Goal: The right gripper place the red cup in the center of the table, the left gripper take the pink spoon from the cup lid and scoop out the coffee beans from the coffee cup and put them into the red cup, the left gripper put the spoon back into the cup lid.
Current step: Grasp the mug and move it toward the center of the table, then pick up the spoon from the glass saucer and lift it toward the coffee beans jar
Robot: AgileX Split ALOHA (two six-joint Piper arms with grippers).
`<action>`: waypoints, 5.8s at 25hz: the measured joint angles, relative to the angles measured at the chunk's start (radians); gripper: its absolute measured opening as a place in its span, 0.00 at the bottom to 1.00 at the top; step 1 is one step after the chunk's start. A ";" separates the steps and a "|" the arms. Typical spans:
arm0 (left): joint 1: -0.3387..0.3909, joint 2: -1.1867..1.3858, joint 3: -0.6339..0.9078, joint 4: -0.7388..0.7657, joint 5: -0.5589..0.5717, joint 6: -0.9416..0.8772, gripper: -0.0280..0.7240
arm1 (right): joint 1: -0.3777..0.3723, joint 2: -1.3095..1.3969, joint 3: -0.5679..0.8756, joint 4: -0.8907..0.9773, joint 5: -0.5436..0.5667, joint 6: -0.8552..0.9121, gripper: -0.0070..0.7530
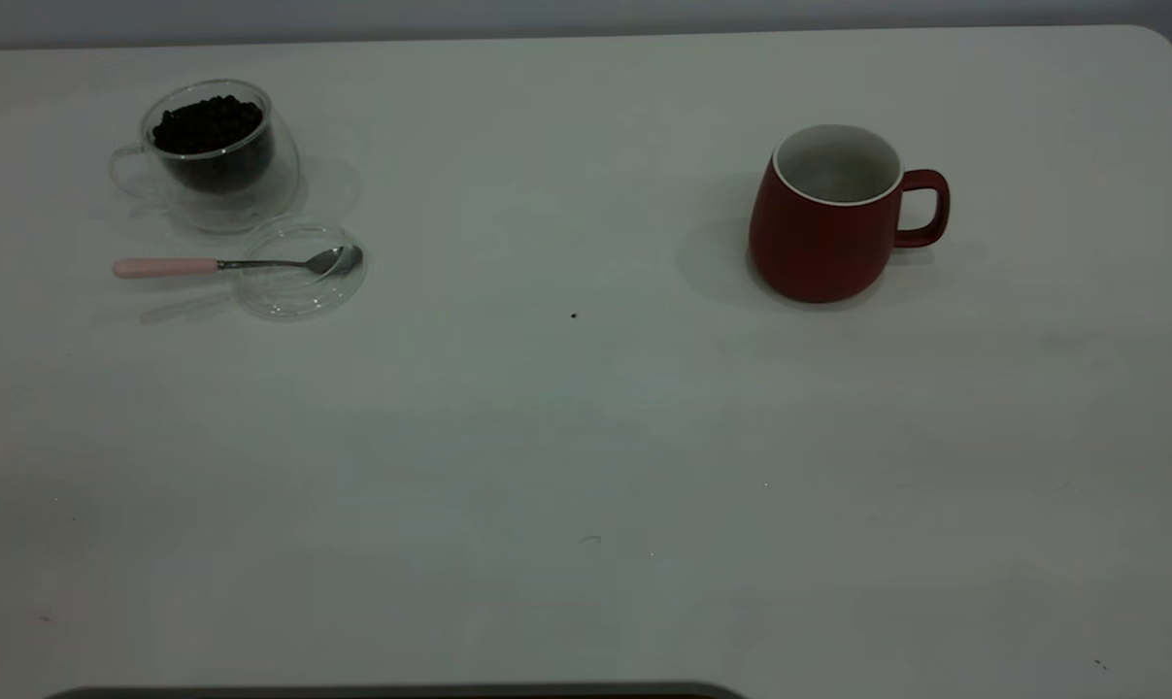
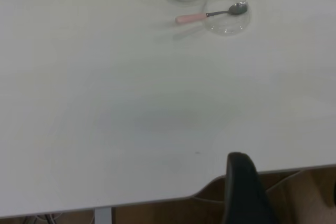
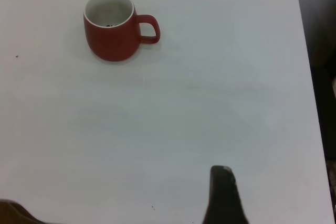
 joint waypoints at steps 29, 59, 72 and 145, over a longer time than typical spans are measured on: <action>0.000 0.000 0.000 0.000 0.000 0.002 0.66 | 0.000 0.235 -0.029 0.088 -0.091 -0.208 0.80; 0.000 0.000 0.000 0.000 0.000 0.002 0.66 | 0.000 2.164 -0.785 0.423 -0.739 -1.513 0.78; 0.000 0.000 0.000 0.000 0.000 -0.002 0.66 | 0.068 2.301 -0.806 0.483 -0.936 -1.677 0.78; 0.000 0.000 0.000 0.000 0.001 0.001 0.66 | -0.003 0.251 0.000 0.014 -0.023 -0.017 0.59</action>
